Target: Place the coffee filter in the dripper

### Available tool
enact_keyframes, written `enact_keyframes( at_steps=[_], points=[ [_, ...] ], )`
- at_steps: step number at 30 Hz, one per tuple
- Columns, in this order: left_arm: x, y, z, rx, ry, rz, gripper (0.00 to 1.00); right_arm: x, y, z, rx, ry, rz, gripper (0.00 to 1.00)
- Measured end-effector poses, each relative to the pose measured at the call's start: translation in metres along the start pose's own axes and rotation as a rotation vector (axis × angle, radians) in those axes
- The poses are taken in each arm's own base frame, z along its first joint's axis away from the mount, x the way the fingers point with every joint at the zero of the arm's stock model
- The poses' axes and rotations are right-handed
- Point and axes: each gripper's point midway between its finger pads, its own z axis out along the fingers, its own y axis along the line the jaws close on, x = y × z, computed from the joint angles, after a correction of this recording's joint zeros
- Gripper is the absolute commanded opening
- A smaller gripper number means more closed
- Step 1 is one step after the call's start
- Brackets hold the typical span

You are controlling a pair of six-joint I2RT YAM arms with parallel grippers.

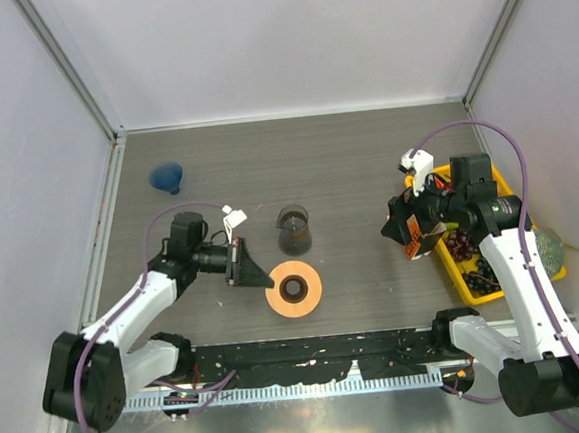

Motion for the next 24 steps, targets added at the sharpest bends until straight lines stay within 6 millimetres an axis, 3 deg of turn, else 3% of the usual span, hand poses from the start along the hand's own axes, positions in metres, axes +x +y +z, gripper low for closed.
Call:
enact_keyframes(
  at_steps=[4,11,16,24],
  points=[
    [-0.023,-0.032,-0.009,0.041,-0.073,0.031,0.0,-0.006,0.003,0.002,-0.02,-0.028,0.018,0.95],
    [-0.098,-0.053,-0.014,0.069,-0.18,-0.036,0.0,-0.003,0.006,0.011,-0.047,-0.046,0.056,0.96],
    [-0.131,-0.04,-0.012,0.108,-0.224,-0.149,0.0,0.001,0.007,0.014,-0.057,-0.041,0.077,0.96],
    [-0.161,-0.008,-0.008,0.151,-0.26,-0.304,0.0,-0.002,0.008,0.014,-0.059,-0.051,0.08,0.95]
  ],
)
